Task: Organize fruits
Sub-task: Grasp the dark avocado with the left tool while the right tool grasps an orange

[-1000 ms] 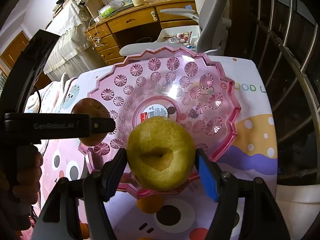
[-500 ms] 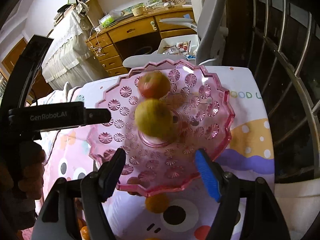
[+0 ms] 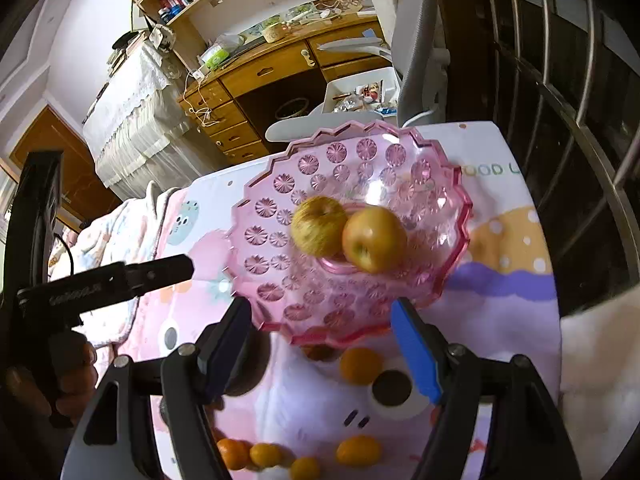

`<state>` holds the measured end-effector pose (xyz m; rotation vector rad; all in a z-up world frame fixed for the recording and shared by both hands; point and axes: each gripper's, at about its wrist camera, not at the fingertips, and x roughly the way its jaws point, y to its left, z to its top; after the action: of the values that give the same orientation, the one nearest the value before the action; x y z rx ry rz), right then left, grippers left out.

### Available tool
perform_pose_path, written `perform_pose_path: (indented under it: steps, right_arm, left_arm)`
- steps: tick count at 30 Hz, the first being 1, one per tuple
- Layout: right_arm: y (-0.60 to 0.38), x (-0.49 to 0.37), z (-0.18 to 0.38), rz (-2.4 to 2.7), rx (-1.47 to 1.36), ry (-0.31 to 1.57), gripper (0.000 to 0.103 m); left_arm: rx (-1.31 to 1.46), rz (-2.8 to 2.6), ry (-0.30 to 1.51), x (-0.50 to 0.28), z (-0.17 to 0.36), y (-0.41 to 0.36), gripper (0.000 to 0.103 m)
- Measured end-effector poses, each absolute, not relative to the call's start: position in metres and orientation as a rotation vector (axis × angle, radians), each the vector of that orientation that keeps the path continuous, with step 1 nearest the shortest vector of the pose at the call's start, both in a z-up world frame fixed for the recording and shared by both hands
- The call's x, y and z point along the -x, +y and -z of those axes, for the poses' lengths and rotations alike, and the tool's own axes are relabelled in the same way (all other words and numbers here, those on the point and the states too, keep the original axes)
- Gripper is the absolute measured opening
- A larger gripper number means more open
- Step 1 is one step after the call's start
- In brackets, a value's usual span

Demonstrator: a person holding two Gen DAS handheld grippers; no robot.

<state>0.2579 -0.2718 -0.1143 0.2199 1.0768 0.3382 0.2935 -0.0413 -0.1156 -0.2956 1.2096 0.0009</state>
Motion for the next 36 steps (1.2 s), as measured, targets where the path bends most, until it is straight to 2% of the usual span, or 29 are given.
perform_pose_path:
  steps: [13, 22, 36]
  right_arm:
    - [-0.25, -0.194, 0.119, -0.265, -0.345, 1.194, 0.073]
    - [-0.228, -0.137, 0.132, -0.137, -0.553, 1.255, 0.073]
    - [-0.191, -0.077, 0.166, 0.052, -0.834, 1.297, 0.073]
  left_arm:
    - [0.317, 0.048, 1.21, -0.208, 0.108, 0.016, 0.09]
    - [0.228, 0.147, 1.249, -0.161, 0.105, 0.055, 0.09]
    - [0.054, 0.31, 1.321, -0.139, 0.12, 0.082, 0.09]
